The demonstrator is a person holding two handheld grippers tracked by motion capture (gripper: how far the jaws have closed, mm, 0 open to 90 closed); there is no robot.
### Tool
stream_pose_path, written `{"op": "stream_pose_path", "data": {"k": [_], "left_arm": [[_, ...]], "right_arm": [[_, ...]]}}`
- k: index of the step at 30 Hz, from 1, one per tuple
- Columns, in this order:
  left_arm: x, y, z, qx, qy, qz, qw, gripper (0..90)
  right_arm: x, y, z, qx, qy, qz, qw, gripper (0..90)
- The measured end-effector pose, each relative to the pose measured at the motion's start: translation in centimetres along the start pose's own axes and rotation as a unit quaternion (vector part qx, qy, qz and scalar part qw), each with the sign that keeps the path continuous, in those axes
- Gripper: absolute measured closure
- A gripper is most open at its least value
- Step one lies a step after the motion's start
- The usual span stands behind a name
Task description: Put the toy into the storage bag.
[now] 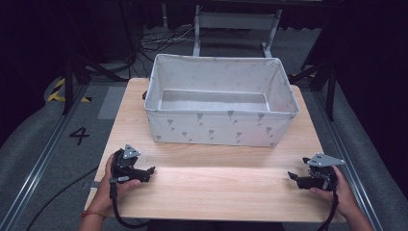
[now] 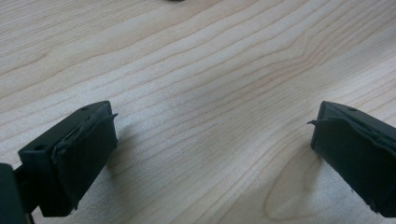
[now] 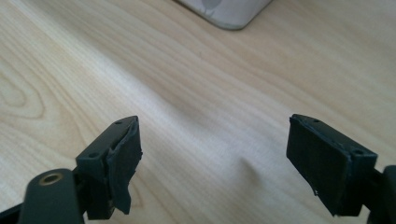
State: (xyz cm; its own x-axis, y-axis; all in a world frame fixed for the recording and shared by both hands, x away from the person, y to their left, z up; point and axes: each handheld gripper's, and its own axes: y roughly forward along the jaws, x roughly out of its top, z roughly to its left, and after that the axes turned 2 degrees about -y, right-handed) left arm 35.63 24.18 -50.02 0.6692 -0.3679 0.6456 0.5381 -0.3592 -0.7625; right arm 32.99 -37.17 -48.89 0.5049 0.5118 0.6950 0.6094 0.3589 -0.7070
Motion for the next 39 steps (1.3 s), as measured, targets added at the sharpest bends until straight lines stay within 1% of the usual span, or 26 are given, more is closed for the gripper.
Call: {"op": "stream_pose_path", "data": {"k": [2,5,6,7,9,10,11,12,17,25,30,39], "left_arm": [[0.0,0.0,0.0,-0.001,0.000,0.002,1.0000,0.6],[0.0,0.0,0.0,-0.001,0.000,0.002,1.0000,0.6],[0.0,0.0,0.0,-0.001,0.000,0.002,1.0000,0.6],[0.0,0.0,0.0,-0.001,0.000,0.002,1.0000,0.6],[0.0,0.0,0.0,0.000,0.000,0.000,1.0000,0.6],[0.0,0.0,0.0,0.000,0.000,0.000,1.0000,0.6],[0.0,0.0,0.0,0.000,0.001,0.001,1.0000,0.6],[0.0,0.0,0.0,-0.001,0.000,0.002,1.0000,0.6],[0.1,0.1,0.1,-0.003,0.001,-0.002,1.0000,0.4],[0.2,0.2,0.2,-0.009,0.005,0.002,0.9999,0.2],[0.2,0.2,0.1,-0.006,0.003,0.000,1.0000,0.6],[0.2,0.1,0.1,-0.007,0.004,0.002,1.0000,0.5]], "right_arm": [[-0.5,0.1,-0.1,0.010,0.011,0.002,0.9999,18.2],[-1.5,0.1,0.0,0.013,0.024,0.000,0.9996,17.9],[-1.8,0.0,0.0,0.016,0.035,-0.009,0.9992,17.9],[-2.1,-0.1,-0.1,0.016,0.043,-0.012,0.9989,17.8],[-2.2,-0.2,-0.1,0.016,0.047,-0.014,0.9987,17.8],[-2.5,-0.2,-0.1,0.017,0.052,-0.019,0.9983,17.8],[-2.7,-0.3,-0.2,0.022,0.064,-0.018,0.9976,17.9],[-2.7,-0.3,-0.2,0.022,0.066,-0.017,0.9974,17.8],[-2.7,-0.3,-0.2,0.025,0.064,-0.018,0.9975,17.2],[-2.7,-0.3,-0.2,0.025,0.064,-0.018,0.9975,17.0],[-2.7,-0.3,-0.3,0.026,0.063,-0.018,0.9975,16.9],[-2.7,-0.3,-0.3,0.026,0.063,-0.018,0.9975,16.8]]}}
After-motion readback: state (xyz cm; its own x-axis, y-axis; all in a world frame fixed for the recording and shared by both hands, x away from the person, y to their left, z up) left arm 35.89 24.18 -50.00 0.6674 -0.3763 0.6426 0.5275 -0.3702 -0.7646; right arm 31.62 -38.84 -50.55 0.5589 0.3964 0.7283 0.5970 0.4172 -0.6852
